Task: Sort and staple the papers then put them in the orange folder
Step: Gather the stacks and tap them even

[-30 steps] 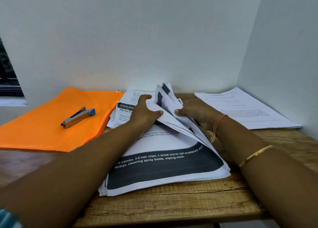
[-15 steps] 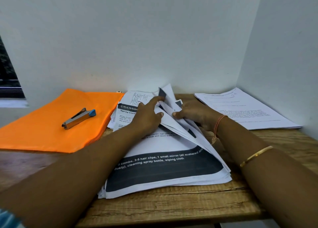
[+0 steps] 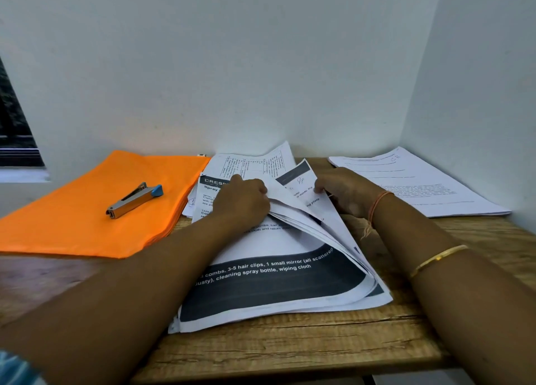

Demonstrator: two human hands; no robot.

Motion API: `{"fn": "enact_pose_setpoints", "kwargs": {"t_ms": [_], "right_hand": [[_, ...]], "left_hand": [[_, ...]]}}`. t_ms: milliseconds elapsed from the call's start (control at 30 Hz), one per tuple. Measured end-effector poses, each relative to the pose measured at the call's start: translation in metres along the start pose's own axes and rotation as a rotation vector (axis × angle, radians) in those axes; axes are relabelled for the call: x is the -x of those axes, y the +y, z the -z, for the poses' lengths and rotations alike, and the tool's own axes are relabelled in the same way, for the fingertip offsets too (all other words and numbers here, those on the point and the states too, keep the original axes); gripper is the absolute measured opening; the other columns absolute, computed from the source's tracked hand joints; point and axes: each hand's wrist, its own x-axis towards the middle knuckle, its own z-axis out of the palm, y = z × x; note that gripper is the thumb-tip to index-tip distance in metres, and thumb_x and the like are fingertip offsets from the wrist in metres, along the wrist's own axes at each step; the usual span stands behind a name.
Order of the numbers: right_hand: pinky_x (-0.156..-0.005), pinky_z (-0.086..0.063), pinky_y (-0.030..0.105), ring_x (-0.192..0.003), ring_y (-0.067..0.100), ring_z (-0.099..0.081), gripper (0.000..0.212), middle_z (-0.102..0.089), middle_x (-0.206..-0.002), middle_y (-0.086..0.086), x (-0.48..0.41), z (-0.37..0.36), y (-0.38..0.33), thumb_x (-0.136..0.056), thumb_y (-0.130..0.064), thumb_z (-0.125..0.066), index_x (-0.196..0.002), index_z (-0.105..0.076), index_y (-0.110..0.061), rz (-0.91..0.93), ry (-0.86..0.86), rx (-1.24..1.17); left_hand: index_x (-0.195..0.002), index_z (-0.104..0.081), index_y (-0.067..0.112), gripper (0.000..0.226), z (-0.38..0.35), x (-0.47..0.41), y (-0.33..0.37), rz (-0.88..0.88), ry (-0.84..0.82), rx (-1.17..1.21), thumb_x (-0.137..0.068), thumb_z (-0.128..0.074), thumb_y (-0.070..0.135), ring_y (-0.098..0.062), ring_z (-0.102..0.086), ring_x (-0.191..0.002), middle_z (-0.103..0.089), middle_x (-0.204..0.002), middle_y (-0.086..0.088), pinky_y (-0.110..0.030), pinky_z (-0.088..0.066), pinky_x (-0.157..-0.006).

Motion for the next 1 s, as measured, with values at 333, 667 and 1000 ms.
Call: {"fn": "enact_pose_setpoints", "kwargs": {"t_ms": [333,667,1000], "right_hand": [[-0.051,-0.041,0.024,-0.055,0.015,-0.052,0.027,-0.057,-0.058,0.002,0.010,0.003,-0.004,-0.093,-0.001,-0.044,-0.071,-0.051,-0.015,0.084,-0.029,-0.042],[-0.060,-0.049,0.026,-0.064,0.016,-0.059,0.039,-0.065,-0.076,0.006,0.014,0.000,-0.011,-0.095,-0.043,-0.049,-0.088,-0.066,-0.009,0.151,-0.213,-0.113],[-0.068,-0.057,0.029,-0.078,0.022,-0.068,0.035,-0.071,-0.092,0.017,0.017,-0.002,-0.011,-0.097,-0.031,-0.050,-0.106,-0.064,-0.001,0.258,-0.254,-0.097]], "left_hand": [[-0.132,-0.048,0.019,0.060,-0.002,0.001,0.004,-0.011,-0.045,0.012,-0.087,-0.047,0.060,-0.028,-0.044,-0.123,-0.040,-0.134,-0.011,-0.035,-0.036,-0.099],[-0.147,-0.014,0.025,0.082,-0.003,-0.001,0.010,-0.253,0.059,0.403,-0.085,-0.066,0.010,-0.015,-0.059,-0.094,-0.060,-0.105,0.003,-0.024,-0.043,-0.082],[-0.147,0.004,0.021,0.090,-0.001,-0.001,0.009,0.012,0.002,0.777,-0.088,-0.063,0.031,-0.013,-0.056,-0.082,-0.061,-0.106,-0.005,-0.022,-0.043,-0.068]]}}
